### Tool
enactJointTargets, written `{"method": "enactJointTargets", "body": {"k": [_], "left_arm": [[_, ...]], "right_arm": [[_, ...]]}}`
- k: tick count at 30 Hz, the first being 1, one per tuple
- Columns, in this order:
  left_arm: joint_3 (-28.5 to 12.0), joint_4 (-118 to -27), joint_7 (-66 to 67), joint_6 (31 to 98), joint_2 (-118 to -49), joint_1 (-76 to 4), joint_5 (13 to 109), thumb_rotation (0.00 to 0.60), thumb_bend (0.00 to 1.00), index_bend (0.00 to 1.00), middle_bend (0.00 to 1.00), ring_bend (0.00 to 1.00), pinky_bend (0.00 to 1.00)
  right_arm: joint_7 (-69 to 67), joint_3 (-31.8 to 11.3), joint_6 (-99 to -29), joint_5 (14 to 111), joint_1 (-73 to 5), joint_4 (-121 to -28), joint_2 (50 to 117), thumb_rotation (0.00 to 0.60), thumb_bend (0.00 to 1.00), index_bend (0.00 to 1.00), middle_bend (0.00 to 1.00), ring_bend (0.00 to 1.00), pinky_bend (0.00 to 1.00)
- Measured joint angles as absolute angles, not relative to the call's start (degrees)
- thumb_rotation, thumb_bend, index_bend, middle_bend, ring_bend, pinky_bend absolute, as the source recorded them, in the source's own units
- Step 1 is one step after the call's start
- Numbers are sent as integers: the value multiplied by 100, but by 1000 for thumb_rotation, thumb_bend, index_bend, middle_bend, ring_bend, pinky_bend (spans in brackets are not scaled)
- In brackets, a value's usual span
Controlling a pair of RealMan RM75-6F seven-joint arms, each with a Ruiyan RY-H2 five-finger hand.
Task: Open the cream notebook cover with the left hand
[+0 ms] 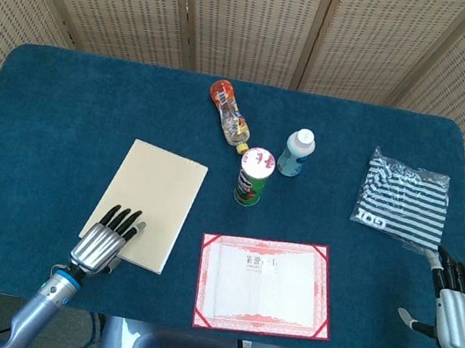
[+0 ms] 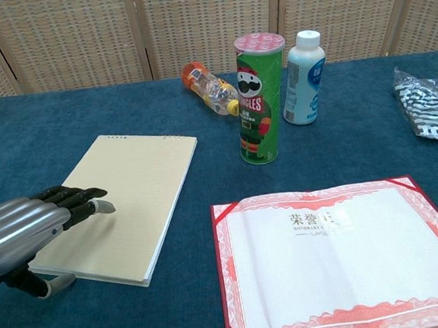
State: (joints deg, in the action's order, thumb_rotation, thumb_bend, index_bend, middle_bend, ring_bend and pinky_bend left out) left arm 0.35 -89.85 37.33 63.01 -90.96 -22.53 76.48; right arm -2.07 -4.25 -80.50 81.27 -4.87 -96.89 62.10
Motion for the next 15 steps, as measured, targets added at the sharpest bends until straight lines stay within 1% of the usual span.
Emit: {"method": "enactJointTargets", "body": {"k": [15], "left_arm": [[-7, -8840, 3821, 6244, -9252, -2385, 7458, 600, 340, 0, 0, 0, 0]], "right_arm": [[-230, -422, -8041, 8133, -492, -9685, 6208, 600, 52, 30, 0, 0, 0]]}}
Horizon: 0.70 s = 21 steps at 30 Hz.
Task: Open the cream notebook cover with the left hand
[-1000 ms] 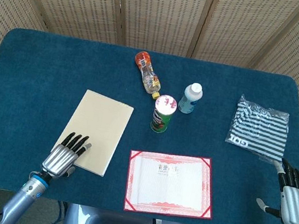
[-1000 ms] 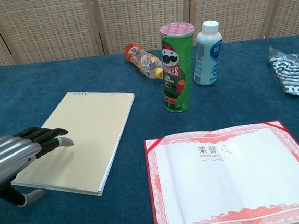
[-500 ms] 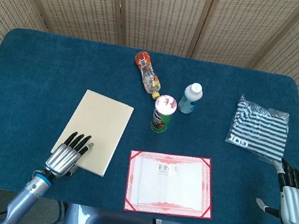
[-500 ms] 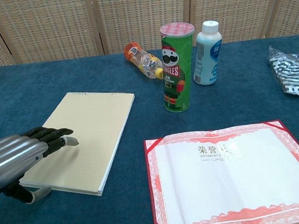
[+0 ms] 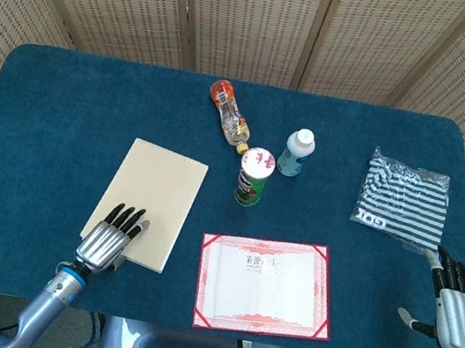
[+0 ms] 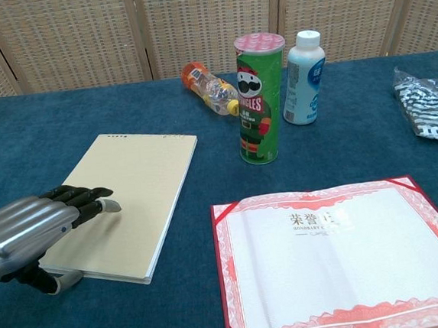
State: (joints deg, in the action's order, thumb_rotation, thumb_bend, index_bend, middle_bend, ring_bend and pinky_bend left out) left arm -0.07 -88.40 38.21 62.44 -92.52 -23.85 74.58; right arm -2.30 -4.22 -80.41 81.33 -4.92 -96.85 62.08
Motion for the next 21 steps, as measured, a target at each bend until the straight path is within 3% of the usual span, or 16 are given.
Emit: {"method": "enactJointTargets", "body": {"k": [21], "left_arm": [[-29, -8461, 3792, 6443, -9501, -2486, 7639, 600, 429, 0, 0, 0, 0]], "right_arm": [[-248, -419, -8035, 8131, -492, -9694, 6202, 600, 53, 30, 0, 0, 0]]}}
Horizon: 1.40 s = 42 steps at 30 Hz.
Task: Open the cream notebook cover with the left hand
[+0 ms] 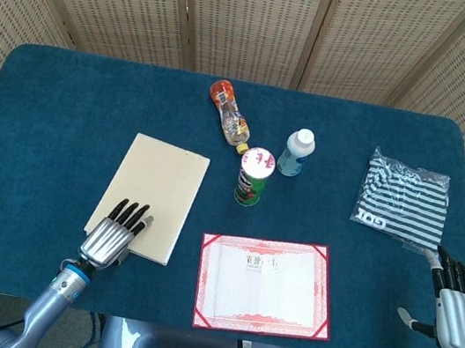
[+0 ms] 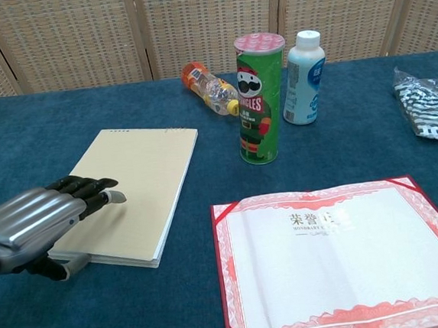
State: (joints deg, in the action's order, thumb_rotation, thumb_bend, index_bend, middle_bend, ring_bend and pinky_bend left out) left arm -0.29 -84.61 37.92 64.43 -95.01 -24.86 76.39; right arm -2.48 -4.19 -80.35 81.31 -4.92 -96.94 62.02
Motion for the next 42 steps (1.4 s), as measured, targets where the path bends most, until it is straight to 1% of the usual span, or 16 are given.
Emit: {"method": "enactJointTargets", "body": {"k": [12, 19, 26, 42], "left_arm": [[-91, -8118, 3840, 6497, -9687, -2550, 7652, 600, 446, 0, 0, 0, 0], [-134, -7920, 3837, 6484, -9773, -2602, 7633, 600, 501, 0, 0, 0, 0], [-170, -7735, 3786, 6502, -9863, -2664, 7699, 600, 521, 0, 0, 0, 0], [-283, -7494, 3872, 6493, -9974, -2766, 7627, 600, 600, 0, 0, 0, 0]], "right_arm": [[-263, -417, -8024, 8124, -493, -9694, 6198, 600, 52, 30, 0, 0, 0], [-261, -417, -8015, 8114, -495, -9699, 6196, 600, 52, 30, 0, 0, 0], [-269, -419, -8016, 8113, -495, -9700, 6193, 600, 53, 30, 0, 0, 0], [-296, -418, -8020, 8123, -495, -9691, 6193, 600, 51, 30, 0, 0, 0]]}}
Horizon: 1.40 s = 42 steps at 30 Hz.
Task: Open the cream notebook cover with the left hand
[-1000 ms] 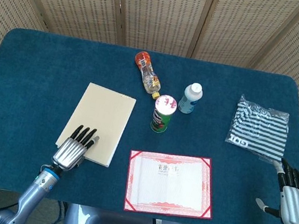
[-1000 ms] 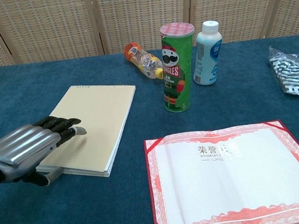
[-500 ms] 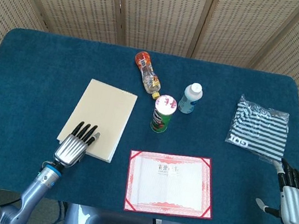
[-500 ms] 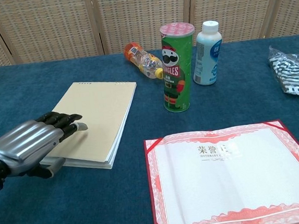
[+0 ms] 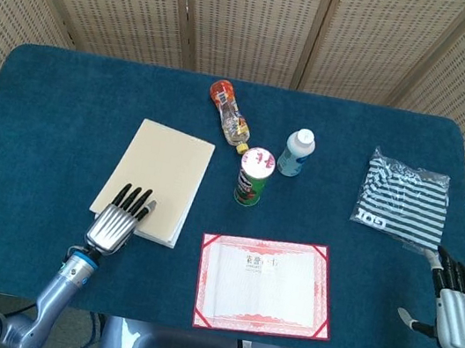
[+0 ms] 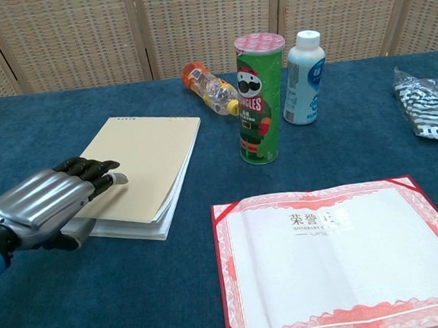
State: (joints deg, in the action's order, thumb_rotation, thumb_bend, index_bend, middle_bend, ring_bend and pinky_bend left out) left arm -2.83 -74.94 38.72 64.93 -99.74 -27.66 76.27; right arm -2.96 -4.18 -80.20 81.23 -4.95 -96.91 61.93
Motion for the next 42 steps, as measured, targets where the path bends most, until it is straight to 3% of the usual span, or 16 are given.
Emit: {"method": "enactJointTargets", "body": {"k": [42], "left_arm": [[-882, -6999, 4169, 6143, -10127, -3308, 6796, 600, 622, 26, 0, 0, 0]], "right_arm": [[-405, -433, -8030, 8138, -501, -9682, 6198, 600, 51, 30, 0, 0, 0]]}}
